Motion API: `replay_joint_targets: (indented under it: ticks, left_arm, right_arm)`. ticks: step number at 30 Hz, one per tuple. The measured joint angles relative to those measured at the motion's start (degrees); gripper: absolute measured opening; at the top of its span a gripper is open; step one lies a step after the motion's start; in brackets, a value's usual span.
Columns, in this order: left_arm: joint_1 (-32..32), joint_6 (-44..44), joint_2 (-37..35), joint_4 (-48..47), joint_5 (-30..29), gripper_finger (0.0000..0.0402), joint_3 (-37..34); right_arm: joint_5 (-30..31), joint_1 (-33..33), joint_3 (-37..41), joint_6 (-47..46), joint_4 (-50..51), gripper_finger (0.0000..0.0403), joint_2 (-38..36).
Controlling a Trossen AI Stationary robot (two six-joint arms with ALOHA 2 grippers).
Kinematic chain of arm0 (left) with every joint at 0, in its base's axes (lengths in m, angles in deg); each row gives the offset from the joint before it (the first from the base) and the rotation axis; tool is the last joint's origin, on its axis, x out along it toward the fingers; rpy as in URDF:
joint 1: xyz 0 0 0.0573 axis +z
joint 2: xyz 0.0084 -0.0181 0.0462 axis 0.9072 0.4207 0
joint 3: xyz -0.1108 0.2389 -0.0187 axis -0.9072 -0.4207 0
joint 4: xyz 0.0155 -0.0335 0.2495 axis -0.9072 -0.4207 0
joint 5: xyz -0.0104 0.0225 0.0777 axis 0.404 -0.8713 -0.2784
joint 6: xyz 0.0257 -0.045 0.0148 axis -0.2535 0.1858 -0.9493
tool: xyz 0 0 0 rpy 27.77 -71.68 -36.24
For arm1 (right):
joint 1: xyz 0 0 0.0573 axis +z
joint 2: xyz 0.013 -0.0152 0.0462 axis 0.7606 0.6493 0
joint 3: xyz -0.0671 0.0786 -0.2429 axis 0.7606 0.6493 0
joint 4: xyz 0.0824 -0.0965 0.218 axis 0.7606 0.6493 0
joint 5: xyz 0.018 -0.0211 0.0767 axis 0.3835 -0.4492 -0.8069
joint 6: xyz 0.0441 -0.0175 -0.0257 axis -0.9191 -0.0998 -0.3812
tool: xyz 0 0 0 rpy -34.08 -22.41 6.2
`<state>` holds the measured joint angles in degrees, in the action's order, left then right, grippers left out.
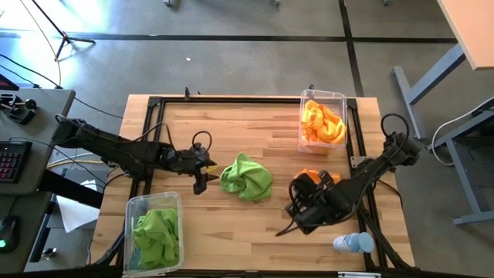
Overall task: Sort microfiber towel by color & place in baskets
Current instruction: Put the green microfiber towel into the bottom transparent bin
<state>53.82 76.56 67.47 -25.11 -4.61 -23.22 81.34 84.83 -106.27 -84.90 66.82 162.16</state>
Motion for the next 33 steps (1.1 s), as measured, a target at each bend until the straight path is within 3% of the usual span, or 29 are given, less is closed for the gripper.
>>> replay_joint_targets:
  ticks: [4, 9, 16, 24, 33]
  left_arm:
    - [-1.0, -0.6, 5.0, -2.7, -5.6, 0.0228, 5.5]
    - [-0.7, -0.2, 14.0, -3.5, -6.5, 0.0227, 13.9]
    - [-0.7, -0.2, 27.5, -9.9, -4.5, 0.0227, 27.4]
    - [1.3, -1.5, 42.6, -21.3, -3.8, 0.0227, 42.8]
    - [4.3, -1.5, 55.4, -26.0, 0.4, 0.0227, 48.9]
  right_arm:
    - [3.7, 1.6, 1.3, 2.1, -1.8, 0.0000, -0.2]
    - [4.2, 3.1, 11.9, 4.5, -14.1, 0.0000, -4.8]
    - [4.0, 4.5, 29.1, 9.1, -33.4, 0.0000, -15.7]
    - [3.8, 4.6, 41.2, 14.7, -40.6, 0.0000, -27.7]
    - [2.4, 4.6, 48.7, 22.1, -46.7, 0.0000, -35.6]
